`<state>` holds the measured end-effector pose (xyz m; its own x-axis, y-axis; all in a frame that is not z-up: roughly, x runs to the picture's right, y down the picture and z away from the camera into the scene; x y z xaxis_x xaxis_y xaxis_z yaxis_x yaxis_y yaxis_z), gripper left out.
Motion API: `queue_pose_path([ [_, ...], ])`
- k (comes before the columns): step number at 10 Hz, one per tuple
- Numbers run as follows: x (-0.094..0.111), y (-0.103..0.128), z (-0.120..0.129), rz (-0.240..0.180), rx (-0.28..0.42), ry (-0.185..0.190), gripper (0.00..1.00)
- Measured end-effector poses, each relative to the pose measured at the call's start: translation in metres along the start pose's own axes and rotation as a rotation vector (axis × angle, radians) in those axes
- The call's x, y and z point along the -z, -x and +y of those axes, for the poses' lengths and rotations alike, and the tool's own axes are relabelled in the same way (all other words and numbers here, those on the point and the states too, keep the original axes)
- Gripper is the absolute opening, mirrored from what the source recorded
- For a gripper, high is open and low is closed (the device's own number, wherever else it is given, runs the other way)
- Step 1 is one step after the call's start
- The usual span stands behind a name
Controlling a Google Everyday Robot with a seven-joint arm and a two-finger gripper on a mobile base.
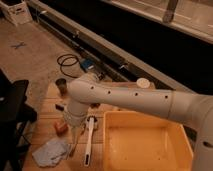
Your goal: Place towel in paper cup
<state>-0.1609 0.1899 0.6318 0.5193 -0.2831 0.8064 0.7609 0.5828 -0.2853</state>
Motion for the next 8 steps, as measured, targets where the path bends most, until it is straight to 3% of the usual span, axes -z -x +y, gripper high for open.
queue_pose_path([
  [2, -0.004, -0.005, 0.001, -0.006, -0.014, 0.017, 0.65],
  [7, -0.069, 0.001, -0.025, -0.087, -0.008, 0.074, 0.65],
  [8, -0.077, 0.006, -0.034, -0.083, -0.001, 0.076, 0.65],
])
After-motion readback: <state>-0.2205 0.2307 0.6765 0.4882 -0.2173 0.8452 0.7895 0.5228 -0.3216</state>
